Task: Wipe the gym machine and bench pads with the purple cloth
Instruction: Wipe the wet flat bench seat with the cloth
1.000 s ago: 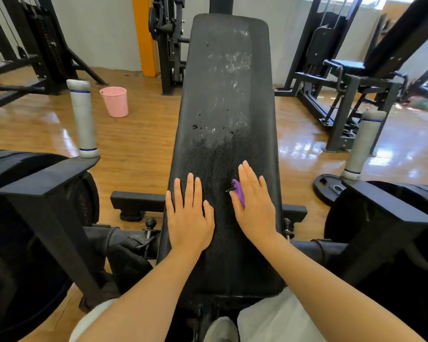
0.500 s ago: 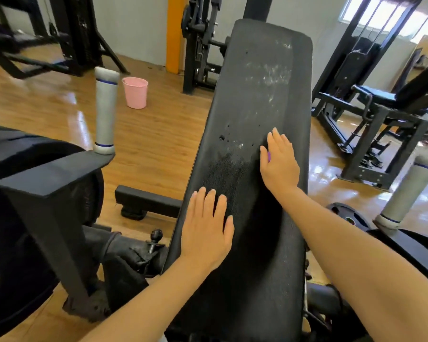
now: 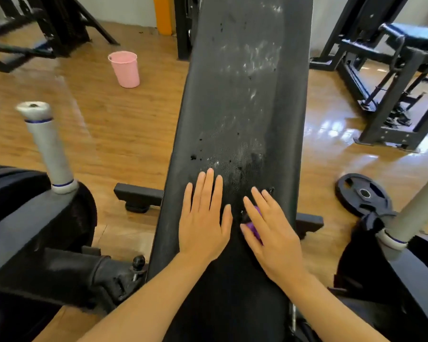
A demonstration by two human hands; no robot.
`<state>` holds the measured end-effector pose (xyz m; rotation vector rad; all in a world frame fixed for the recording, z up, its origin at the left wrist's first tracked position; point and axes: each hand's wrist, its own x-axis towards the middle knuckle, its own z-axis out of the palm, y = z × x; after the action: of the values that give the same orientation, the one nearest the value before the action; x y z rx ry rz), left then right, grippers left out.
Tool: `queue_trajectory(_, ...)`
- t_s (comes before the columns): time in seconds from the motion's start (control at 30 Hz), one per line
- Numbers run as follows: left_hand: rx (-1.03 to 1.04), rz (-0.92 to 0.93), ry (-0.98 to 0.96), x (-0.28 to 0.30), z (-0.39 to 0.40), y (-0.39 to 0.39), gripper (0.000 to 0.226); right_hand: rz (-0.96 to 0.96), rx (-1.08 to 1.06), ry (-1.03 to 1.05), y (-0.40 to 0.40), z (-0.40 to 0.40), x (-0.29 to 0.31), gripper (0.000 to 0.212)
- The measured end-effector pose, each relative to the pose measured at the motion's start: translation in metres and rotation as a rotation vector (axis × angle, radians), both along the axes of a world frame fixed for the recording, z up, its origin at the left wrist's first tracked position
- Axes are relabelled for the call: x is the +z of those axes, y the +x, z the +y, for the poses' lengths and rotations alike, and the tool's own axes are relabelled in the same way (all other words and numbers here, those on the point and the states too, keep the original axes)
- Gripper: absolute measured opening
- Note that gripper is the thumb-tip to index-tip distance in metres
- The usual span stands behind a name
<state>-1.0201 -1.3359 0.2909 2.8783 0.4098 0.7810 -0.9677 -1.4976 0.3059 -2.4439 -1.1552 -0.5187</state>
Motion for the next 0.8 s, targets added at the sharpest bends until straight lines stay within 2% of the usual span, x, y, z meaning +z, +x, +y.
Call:
queue_trajectory(0.3, -0.013, 0.071, 0.008, 0.004, 0.001, -0.001, 0.066, -0.217, 0.18, -0.1, 0.041, 0.013, 0.017, 0.036)
queue_trajectory(0.4, -0.019, 0.094, -0.014, 0.006, 0.001, -0.002, 0.068, -0.214, 0.0, 0.031, 0.102, 0.049, 0.05, 0.035)
queue_trajectory(0.53, -0.017, 0.096, -0.033, 0.007, 0.001, -0.002, 0.068, -0.023, -0.239, 0.187, 0.18, 0.097, 0.096, 0.042)
queue_trajectory(0.6, -0.014, 0.086, -0.041, 0.007, 0.001, -0.003, 0.067, -0.042, -0.231, 0.19, 0.165, 0.098, 0.089, 0.043)
queue_trajectory(0.67, -0.013, 0.081, -0.048, 0.007, 0.0, -0.003, 0.066, -0.098, -0.103, 0.12, 0.123, 0.079, 0.069, 0.041)
queue_trajectory(0.8, -0.015, 0.094, -0.059, 0.009, 0.0, -0.003, 0.067, -0.247, 0.206, -0.23, 0.04, 0.019, 0.019, 0.045)
